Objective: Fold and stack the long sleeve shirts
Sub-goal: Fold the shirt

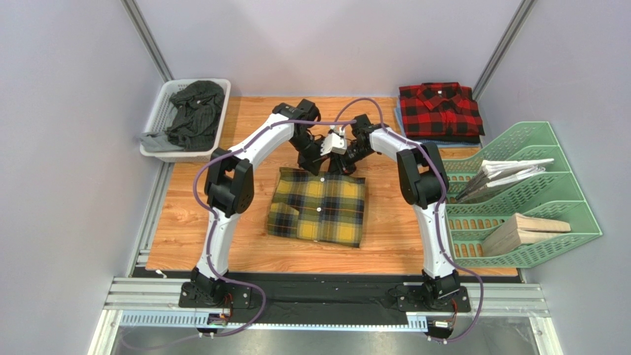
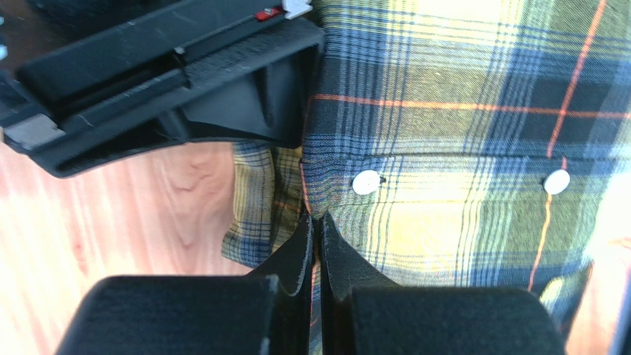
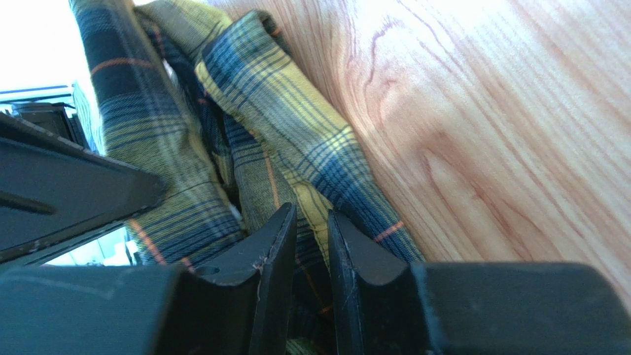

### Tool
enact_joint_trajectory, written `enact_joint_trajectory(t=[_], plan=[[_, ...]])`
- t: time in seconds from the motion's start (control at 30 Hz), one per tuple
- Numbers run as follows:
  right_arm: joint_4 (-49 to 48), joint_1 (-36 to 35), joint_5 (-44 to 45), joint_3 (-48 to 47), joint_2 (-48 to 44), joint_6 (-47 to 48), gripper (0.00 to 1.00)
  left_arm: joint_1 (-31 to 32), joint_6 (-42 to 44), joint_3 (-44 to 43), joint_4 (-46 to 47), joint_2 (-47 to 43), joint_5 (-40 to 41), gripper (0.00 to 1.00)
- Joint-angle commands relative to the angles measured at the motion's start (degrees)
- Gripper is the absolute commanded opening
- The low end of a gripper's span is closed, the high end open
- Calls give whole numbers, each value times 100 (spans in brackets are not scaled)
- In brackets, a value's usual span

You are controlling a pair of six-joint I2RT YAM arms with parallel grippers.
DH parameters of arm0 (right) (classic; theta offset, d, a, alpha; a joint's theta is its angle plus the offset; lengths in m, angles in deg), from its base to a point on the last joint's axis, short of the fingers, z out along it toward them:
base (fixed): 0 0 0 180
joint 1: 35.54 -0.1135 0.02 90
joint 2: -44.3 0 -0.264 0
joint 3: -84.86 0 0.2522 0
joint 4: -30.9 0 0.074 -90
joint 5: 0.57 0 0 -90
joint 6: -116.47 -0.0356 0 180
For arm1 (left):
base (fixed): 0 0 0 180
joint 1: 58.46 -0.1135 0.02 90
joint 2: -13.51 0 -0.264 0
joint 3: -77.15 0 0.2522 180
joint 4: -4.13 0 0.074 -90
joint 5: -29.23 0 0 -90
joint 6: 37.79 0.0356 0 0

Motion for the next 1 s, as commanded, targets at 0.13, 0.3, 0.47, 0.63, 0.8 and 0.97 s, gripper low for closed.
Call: enact_joint_trajectory(t=[0.13,0.3,0.47,0.63,0.8,0.97], plan=[[277,52,184,-575,88,354,34,-29,-31,297,1092,-92,319,5],[952,332,553,-1199,-17,688,44,-178,-276,140,812,-188,284,30],[1612,658,747,-1271,-561,1363,61,-871,-558,-528,-22,-223,-435,51],[2166,720,808,-638,-1036,2024,70,-1197,-444,-311,-657,-223,-639,59],[2193,720,1001,-269,-967,2341,70,-1277,-295,-466,-911,189,-621,61],[1983,737,1160,65,-879,2570,69,-1303,-365,-538,-877,532,-630,62]])
